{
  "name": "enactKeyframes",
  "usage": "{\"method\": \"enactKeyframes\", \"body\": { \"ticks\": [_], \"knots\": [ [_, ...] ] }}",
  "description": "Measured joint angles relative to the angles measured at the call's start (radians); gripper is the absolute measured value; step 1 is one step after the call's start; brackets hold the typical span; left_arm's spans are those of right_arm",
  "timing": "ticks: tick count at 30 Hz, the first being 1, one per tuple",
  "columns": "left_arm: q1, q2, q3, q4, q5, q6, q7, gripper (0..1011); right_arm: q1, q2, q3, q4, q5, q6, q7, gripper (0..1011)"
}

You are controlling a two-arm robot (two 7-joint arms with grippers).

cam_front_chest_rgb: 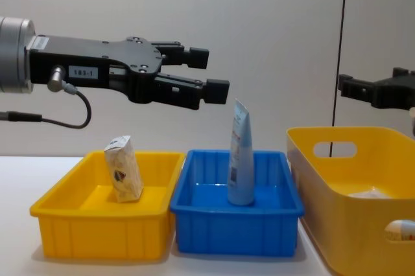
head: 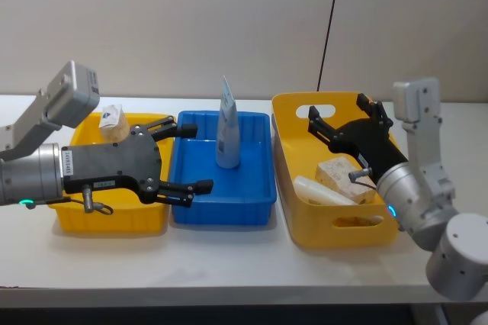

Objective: Bimanual collaborative sorting of washing and personal care products

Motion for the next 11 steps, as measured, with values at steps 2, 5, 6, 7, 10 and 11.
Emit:
{"method": "enactKeyframes", "body": {
  "ticks": [2,5,6,7,10,11],
  "knots": [
    [0.0,0.0,0.0,0.0,0.0,0.0,0.0,1002,-0.017,0.005,0.005,-0.021,0.01,0.002,0.013,1002],
    [0.0,0.0,0.0,0.0,0.0,0.0,0.0,1001,-0.039,0.013,0.009,-0.051,0.024,0.008,0.034,1002],
    [0.0,0.0,0.0,0.0,0.0,0.0,0.0,1002,-0.043,0.015,0.009,-0.057,0.026,0.008,0.038,1002],
    [0.0,0.0,0.0,0.0,0.0,0.0,0.0,1001,-0.049,0.018,0.01,-0.066,0.031,0.01,0.045,1002],
    [0.0,0.0,0.0,0.0,0.0,0.0,0.0,1001,-0.071,0.027,0.01,-0.095,0.047,0.019,0.07,1002],
    [0.0,0.0,0.0,0.0,0.0,0.0,0.0,1002,-0.074,0.029,0.01,-0.101,0.05,0.02,0.074,1002]
  ]
}}
